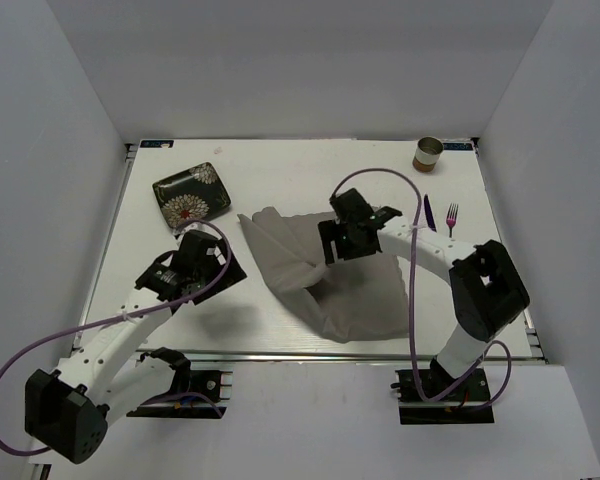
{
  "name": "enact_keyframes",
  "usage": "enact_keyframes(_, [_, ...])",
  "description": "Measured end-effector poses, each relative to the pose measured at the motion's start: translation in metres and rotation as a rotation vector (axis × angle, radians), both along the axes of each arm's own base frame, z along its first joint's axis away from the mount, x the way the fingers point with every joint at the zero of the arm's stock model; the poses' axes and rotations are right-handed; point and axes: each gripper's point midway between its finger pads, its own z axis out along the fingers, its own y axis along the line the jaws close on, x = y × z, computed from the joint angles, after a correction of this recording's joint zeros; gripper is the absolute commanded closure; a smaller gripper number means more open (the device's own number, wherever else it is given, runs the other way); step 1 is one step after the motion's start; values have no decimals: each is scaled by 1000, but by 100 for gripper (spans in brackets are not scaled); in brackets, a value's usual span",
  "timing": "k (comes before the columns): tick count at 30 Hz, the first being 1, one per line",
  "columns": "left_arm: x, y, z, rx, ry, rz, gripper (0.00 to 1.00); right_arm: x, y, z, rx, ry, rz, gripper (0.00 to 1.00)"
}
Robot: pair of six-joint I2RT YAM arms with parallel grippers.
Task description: Set the dinner table for one person
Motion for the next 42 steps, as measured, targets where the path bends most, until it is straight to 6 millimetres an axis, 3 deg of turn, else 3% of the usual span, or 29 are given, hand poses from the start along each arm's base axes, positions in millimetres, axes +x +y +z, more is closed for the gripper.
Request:
enact_keyframes(3, [2,7,0,26,22,58,3,-34,22,-13,46,88,81,22])
enact_keyframes(7, [-3,14,-3,43,50,102,3,-61,62,-3,168,143,197,22])
enact_keyframes(14, [-11,23,0,57,62,150,2,-100,155,57,447,165,473,22])
enact_keyframes(16, [-12,27,5,65,55,166,2,-110,172,69,497,149,532,18])
enact_keyframes(18, [-12,29,12,64,39,173,2,-114,176,74,503,129,544,14])
enact_keyframes(23, [-12,23,18,39,13,128,2,-82,143,65,413,43,395,13])
enact_keyframes(28, [-6,4,13,-23,4,46,2,-48,104,34,256,1,207,11])
enact_keyframes(32, [1,-11,-3,-40,44,-8,3,-48,64,0,115,18,79,11])
enact_keyframes(37, [-1,-12,-47,34,210,-13,3,-50,13,-26,-27,48,-78,11])
enact_keyframes(42, [-3,-12,-75,79,301,-20,3,-76,-16,-56,-76,115,-148,11])
